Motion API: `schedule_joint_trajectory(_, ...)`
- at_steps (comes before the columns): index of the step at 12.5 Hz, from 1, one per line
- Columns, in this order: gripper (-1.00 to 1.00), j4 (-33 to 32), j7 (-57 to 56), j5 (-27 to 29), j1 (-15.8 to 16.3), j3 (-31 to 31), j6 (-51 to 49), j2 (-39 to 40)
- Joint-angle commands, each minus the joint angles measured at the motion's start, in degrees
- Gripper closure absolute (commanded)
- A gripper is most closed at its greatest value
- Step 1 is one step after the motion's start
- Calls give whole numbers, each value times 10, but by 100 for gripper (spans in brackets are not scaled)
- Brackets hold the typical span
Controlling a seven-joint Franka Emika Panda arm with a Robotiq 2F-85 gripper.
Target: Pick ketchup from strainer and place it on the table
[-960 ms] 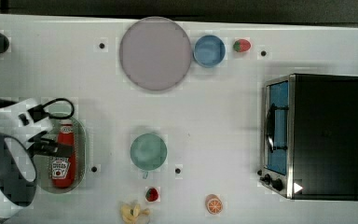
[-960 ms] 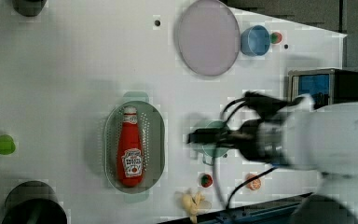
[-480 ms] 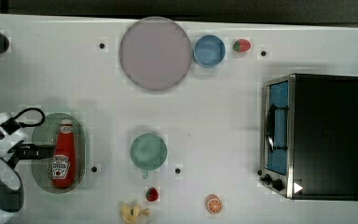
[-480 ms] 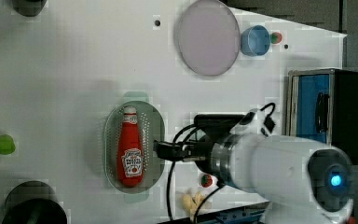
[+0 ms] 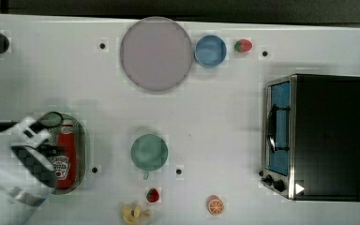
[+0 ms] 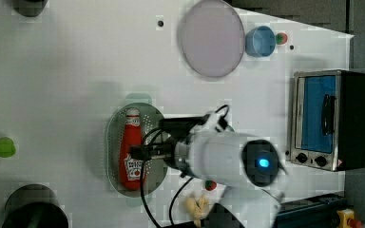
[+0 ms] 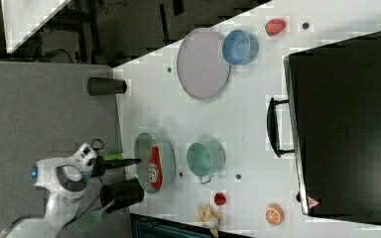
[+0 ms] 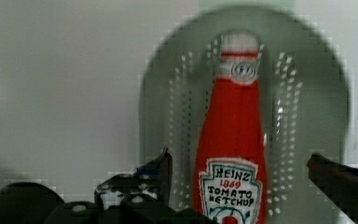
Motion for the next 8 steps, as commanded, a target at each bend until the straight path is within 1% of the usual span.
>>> schedule_joint_trajectory(1,-100,-9,82,-44,6,-10,34,39)
schedule_joint_trajectory(5,-100,-6,152,-142,22,-32,77,101)
schedule_joint_trajectory(6,-100,-5,169,-158,26,-37,89,112)
schedule_joint_trajectory(8,-100,0,188,-162,34,-40,110,132)
